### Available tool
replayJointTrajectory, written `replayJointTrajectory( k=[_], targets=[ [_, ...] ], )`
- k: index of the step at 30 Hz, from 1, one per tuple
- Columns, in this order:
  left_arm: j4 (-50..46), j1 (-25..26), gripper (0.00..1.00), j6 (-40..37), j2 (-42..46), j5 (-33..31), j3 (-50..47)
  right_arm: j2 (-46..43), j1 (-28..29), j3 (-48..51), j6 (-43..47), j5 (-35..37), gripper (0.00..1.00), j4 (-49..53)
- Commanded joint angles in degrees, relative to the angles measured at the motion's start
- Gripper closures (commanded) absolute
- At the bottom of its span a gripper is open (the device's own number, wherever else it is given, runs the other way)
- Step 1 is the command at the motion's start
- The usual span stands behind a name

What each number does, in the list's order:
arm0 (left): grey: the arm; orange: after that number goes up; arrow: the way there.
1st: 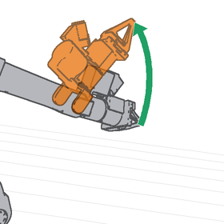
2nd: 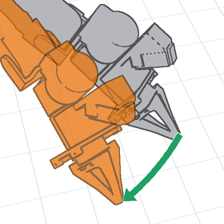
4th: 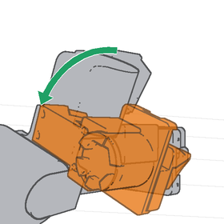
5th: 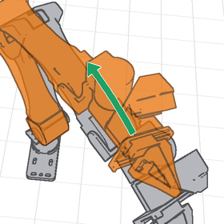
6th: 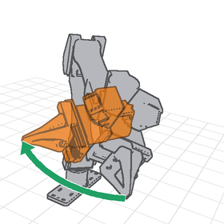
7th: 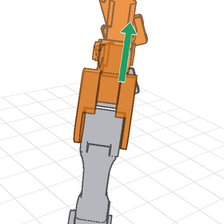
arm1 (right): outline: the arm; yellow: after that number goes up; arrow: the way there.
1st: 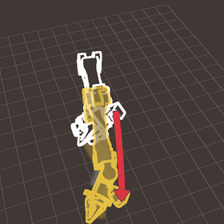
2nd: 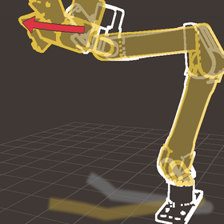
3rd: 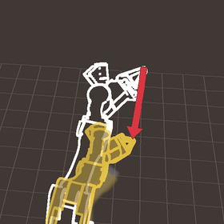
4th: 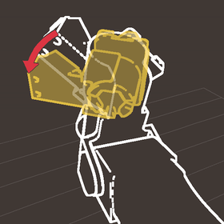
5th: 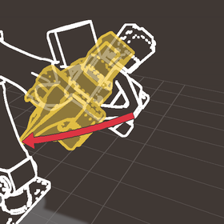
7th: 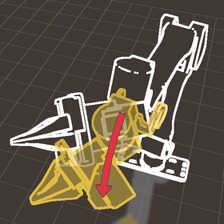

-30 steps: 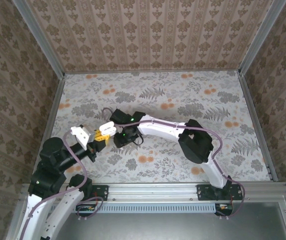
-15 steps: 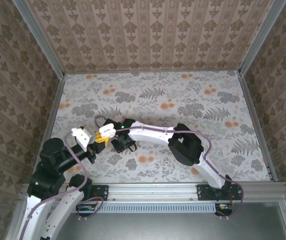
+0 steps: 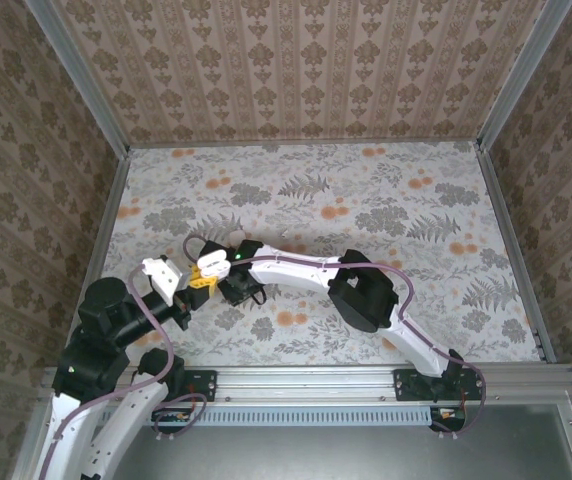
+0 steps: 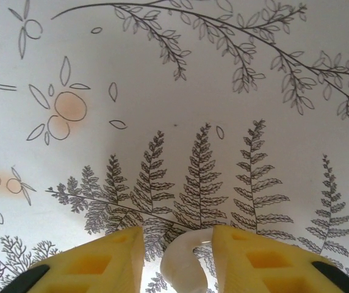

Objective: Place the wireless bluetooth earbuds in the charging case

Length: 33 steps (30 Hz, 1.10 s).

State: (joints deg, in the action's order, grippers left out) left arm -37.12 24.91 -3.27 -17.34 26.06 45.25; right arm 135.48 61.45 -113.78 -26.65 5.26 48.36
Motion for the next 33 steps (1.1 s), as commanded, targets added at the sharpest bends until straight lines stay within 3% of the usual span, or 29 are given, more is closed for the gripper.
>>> replayJointTrajectory(
  k=[1,7,13,21,27,33],
  targets=[
    [1.0,-0.3,1.0,-0.6,0.8,-0.5,0.1,0.7,0.2,0.7,0.7,3.1,0.69,3.8],
    [3.1,-0.4,1.0,0.9,0.7,0.1,-1.3,-5.7,-2.5,10.7,-1.3,4.3,0.77,0.1],
    [5.0,-0.4,1.0,1.9,-0.2,0.8,-2.2,-14.3,-8.2,23.7,-5.2,3.8,0.78,-4.2],
    [8.9,-0.3,1.0,3.8,-2.2,1.9,-4.1,-26.4,-14.2,33.9,-9.1,0.4,0.62,-8.3],
    [10.8,-0.3,1.0,4.7,-3.9,2.6,-5.4,-30.4,-17.7,34.1,-10.1,-2.9,0.57,-11.1],
    [11.5,-0.3,1.0,5.4,-4.6,1.6,-6.6,-22.5,-18.2,23.5,-1.9,-3.2,0.56,-9.7]
  ],
)
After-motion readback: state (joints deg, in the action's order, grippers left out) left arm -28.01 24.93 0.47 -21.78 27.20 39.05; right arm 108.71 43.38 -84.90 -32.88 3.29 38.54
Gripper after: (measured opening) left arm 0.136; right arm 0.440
